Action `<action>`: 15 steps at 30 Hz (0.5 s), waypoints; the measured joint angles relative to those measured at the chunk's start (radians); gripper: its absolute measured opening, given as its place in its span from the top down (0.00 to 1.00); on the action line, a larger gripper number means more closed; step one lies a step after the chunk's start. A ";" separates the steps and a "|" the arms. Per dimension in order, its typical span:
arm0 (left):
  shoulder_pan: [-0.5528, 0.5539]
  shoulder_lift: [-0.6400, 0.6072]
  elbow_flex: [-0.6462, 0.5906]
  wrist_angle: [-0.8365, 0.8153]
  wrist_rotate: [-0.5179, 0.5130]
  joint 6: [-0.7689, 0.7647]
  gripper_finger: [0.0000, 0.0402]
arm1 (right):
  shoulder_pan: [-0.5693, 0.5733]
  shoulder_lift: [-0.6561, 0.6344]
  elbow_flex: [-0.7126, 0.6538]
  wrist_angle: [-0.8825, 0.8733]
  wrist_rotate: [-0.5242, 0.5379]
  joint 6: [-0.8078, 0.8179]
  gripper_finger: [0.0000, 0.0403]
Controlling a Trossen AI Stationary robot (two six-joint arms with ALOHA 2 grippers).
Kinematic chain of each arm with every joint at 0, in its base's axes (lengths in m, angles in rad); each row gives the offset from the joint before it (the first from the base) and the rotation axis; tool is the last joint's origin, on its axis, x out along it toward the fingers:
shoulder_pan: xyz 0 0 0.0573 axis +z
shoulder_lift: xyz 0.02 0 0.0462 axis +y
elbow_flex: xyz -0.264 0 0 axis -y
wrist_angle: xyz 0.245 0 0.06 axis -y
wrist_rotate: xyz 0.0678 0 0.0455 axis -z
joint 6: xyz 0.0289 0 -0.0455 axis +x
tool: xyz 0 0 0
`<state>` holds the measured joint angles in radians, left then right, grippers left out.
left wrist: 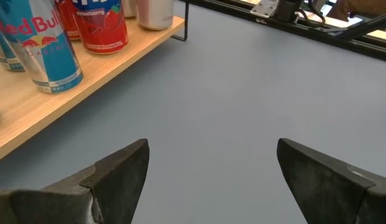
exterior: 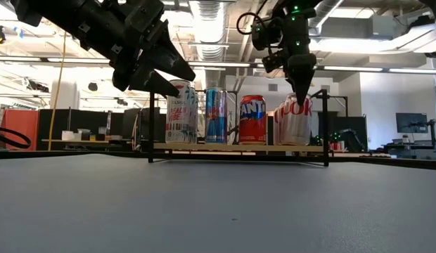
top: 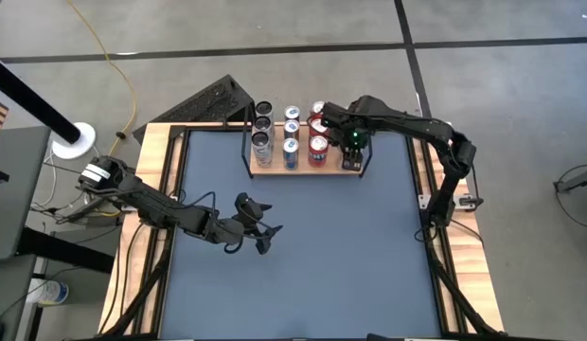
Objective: Place canned beverage on shelf
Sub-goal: Put the silver soda can on the shelf aligned with the other silver soda cans
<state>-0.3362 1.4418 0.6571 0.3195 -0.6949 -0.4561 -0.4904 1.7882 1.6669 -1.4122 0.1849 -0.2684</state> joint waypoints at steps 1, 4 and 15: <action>0.000 0.000 0.000 0.000 0.000 0.000 0.15 | 0.000 0.000 0.000 0.001 0.003 0.000 0.33; 0.000 0.000 0.000 0.000 0.000 0.000 0.15 | 0.000 0.000 0.000 0.003 0.026 0.014 0.31; 0.000 0.000 0.000 0.000 0.000 0.000 0.15 | 0.000 0.000 0.000 0.001 0.038 0.032 0.28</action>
<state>-0.3363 1.4418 0.6571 0.3195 -0.6952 -0.4564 -0.4907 1.7882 1.6665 -1.4117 0.2229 -0.2364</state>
